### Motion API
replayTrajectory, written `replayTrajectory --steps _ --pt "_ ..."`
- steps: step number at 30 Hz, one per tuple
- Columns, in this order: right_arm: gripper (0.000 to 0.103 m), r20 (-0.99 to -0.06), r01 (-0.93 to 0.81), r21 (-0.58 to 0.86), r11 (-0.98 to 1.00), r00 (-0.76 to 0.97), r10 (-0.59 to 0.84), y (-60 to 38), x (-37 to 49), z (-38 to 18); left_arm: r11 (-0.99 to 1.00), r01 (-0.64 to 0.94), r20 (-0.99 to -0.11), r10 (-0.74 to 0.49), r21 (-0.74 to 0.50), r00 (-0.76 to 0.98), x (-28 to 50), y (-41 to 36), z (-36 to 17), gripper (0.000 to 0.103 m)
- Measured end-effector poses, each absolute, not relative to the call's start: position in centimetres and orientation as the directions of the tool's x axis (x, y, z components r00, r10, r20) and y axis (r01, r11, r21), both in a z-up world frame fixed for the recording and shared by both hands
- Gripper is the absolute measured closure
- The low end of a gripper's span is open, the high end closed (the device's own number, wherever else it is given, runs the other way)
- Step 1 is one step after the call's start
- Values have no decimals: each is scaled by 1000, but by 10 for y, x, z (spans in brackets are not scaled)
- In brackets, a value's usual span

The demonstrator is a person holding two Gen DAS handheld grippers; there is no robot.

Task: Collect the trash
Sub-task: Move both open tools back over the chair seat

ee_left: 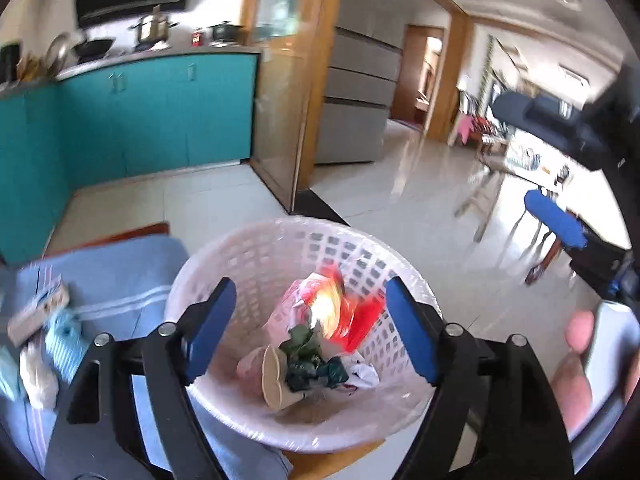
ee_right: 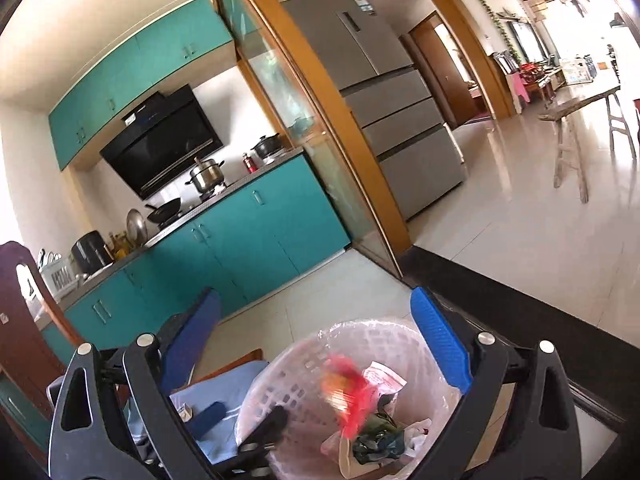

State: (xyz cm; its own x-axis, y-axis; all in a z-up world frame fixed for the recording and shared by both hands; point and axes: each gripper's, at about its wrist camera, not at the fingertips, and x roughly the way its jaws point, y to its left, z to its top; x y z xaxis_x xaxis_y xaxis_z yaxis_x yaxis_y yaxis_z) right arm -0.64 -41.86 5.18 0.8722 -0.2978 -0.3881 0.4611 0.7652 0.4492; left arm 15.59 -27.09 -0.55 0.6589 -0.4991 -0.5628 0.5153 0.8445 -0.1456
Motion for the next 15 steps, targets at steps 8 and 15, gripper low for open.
replayTrajectory --steps 8,15 --pt "8 -437 361 353 863 879 -189 -377 17 48 952 303 -559 -270 -36 784 123 -135 13 11" --pt "8 -525 162 252 954 851 -6 -288 43 39 1000 2 -522 -10 -17 853 83 -2 16 5"
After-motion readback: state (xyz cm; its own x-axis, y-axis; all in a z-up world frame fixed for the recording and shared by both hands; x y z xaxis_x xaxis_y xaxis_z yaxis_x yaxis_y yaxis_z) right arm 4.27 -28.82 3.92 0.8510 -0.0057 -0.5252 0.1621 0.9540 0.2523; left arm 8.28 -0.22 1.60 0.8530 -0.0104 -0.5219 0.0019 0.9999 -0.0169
